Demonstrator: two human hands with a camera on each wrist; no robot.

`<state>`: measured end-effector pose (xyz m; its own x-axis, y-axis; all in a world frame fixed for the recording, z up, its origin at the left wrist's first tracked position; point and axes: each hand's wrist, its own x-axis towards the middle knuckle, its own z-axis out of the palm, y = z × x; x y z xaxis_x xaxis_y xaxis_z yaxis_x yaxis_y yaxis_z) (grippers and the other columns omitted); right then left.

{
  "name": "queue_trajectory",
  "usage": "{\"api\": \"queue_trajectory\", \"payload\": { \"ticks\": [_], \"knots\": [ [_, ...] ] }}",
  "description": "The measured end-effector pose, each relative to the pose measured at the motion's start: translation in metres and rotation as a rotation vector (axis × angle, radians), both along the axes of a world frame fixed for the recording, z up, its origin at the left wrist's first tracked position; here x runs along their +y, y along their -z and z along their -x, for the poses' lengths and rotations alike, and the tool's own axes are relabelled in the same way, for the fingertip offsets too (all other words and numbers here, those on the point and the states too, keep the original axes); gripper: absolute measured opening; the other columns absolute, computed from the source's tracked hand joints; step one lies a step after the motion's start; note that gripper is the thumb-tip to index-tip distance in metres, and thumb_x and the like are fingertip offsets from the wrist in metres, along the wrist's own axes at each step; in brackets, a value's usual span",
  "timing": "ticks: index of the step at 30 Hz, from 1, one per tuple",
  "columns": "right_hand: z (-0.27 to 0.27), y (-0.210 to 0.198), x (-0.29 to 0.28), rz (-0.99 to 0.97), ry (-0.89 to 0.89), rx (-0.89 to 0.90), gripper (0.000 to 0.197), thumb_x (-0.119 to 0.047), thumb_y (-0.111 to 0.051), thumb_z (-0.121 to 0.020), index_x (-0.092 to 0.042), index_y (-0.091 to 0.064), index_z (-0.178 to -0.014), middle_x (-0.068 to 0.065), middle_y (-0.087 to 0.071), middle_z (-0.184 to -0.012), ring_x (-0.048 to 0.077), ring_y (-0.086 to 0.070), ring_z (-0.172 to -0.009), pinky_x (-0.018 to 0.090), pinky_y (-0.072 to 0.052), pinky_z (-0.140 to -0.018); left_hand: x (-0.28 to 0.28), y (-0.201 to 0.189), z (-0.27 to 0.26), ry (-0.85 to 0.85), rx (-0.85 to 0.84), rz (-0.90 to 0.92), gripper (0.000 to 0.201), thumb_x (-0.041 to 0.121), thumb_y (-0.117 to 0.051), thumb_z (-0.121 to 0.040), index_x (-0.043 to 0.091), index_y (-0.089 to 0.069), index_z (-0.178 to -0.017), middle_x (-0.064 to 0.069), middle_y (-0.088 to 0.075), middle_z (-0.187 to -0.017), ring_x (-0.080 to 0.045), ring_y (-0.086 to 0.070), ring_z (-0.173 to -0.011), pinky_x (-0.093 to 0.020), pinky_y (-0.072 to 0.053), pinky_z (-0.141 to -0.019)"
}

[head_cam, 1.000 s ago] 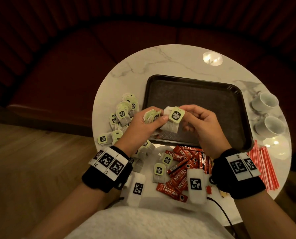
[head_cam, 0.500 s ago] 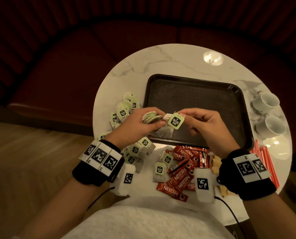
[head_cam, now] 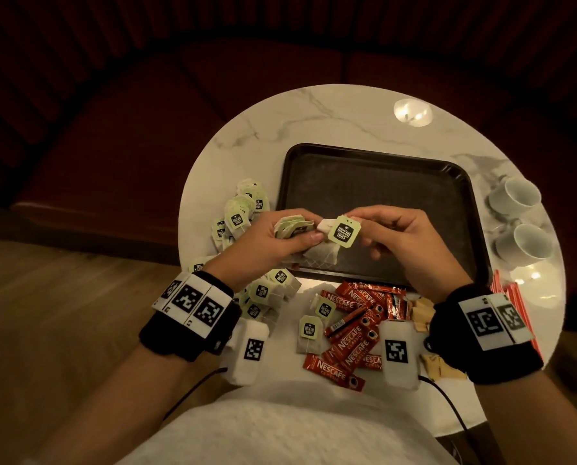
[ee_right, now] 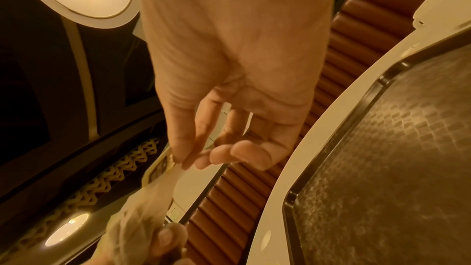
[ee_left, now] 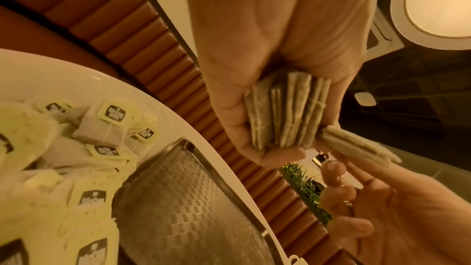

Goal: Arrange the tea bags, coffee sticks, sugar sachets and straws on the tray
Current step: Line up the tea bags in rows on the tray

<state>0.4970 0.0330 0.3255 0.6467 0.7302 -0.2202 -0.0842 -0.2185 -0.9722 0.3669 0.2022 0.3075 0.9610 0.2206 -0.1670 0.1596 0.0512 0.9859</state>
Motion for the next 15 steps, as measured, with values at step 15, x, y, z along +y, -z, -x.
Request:
{"api": "queue_trajectory", "payload": {
  "ticks": [15],
  "knots": [
    [-0.0008,-0.0090,0.0025,0.008,-0.065,0.076,0.015,-0.023,-0.065,-0.084,-0.016,-0.076,-0.092,0.015,-0.070,-0.084,0.019,-0.057,-0.071,0.019,-0.047,-0.056,-0.0043,-0.0004,-0.0025,0.023,-0.025,0.034,0.014,0.014,-0.062,-0.091,0.015,-0.069,-0.103,-0.005,-0.068,-0.093,-0.015,-0.062,-0.084,-0.022,-0.054,-0.071]
  ]
}}
